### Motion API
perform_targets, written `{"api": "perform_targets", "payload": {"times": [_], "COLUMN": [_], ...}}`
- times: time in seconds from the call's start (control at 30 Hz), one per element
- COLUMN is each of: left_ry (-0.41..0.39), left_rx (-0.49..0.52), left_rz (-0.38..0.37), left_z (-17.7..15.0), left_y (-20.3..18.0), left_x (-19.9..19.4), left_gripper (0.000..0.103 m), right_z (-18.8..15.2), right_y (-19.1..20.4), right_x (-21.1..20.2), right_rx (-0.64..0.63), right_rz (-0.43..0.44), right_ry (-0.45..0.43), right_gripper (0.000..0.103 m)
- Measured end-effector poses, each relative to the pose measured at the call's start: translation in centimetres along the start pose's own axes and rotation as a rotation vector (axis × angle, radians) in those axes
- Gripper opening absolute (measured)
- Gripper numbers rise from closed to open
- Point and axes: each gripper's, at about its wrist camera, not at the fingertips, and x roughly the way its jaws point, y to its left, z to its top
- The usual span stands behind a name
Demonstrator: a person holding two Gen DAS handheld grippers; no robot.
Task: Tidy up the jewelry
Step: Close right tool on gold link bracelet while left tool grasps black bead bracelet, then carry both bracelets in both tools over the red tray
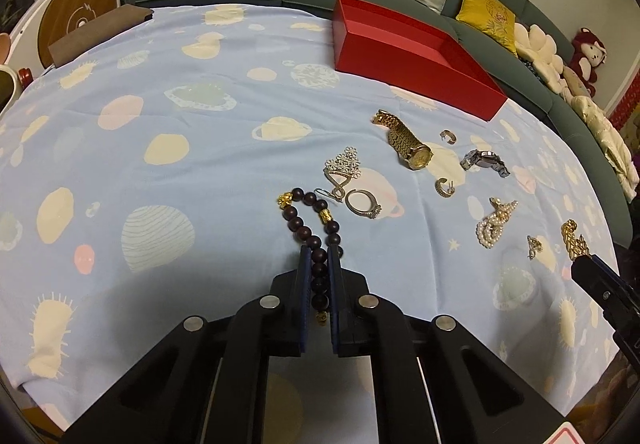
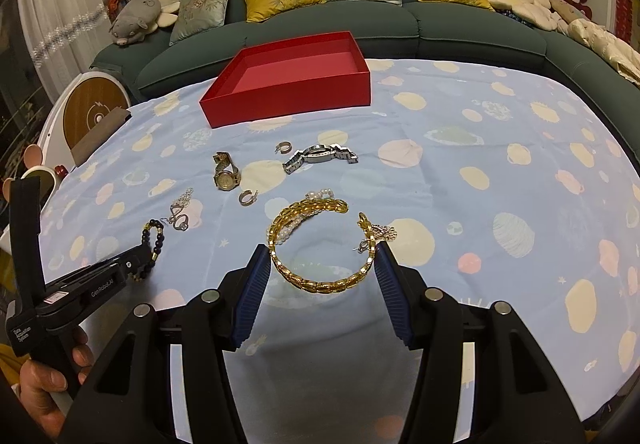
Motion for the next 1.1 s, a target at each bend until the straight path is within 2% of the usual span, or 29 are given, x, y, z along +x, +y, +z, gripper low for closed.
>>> {"api": "perform_targets", "payload": {"times": [0.43,0.73,0.93,1.1], "left_ry": [-0.076,-0.139,-0.191,-0.261], "left_rx": [0.034,0.094,0.089,0.139], "left_rz": [-0.070,-0.067,-0.058,-0.051], "left_z": [1.0,2.6,6.3,11.8], "left_y": [-1.4,-3.7,-4.9,-6.5], "left_x": [-5.6,-9.4,-11.7,-13.4], "left_gripper": [0.005,0.005,0.005,0.005], "right_z": [0.6,2.1,4.7,9.5], "right_y": [2.2,4.4,5.2,4.7], "right_x": [-2.0,-4.0,-5.3,-5.7], "right_rx": [-0.035,-0.066,-0.075,-0.067], "right_rz": [0.029,0.060,0.067,0.097], "right_ry": [-0.049,-0.109,-0.166,-0.191], "right_gripper": [0.052,0.052,0.052,0.052]}}
